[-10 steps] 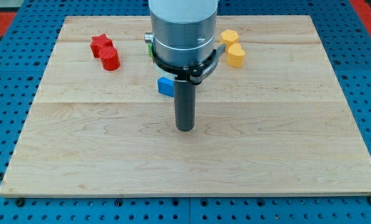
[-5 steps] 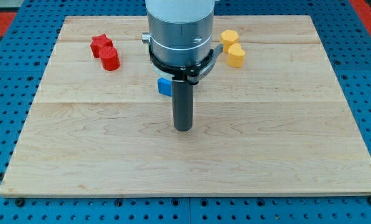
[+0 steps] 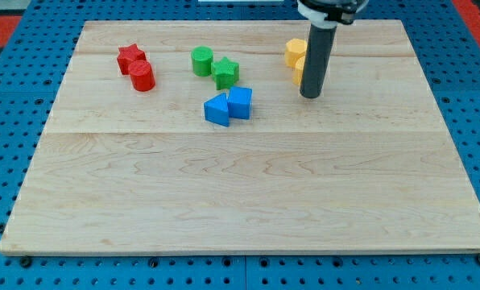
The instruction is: Move the yellow heart towards the top right of the board
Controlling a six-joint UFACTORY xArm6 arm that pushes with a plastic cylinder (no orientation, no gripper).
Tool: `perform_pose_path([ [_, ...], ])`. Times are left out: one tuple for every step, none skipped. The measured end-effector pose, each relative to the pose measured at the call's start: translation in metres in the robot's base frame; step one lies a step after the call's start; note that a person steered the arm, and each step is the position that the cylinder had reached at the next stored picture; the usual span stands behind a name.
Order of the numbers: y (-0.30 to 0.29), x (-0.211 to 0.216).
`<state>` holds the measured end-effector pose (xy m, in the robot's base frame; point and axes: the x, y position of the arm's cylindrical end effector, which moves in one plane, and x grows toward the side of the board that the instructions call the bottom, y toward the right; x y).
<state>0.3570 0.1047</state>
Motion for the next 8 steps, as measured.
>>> perform_pose_path([
  [0.003, -0.024],
  [0.015, -0.048],
  [0.015, -0.019],
  [0.012, -0.048],
  [0.015, -0.057],
  [-0.01, -0.043],
  [-0.009, -0.067],
  [0.012, -0.08],
])
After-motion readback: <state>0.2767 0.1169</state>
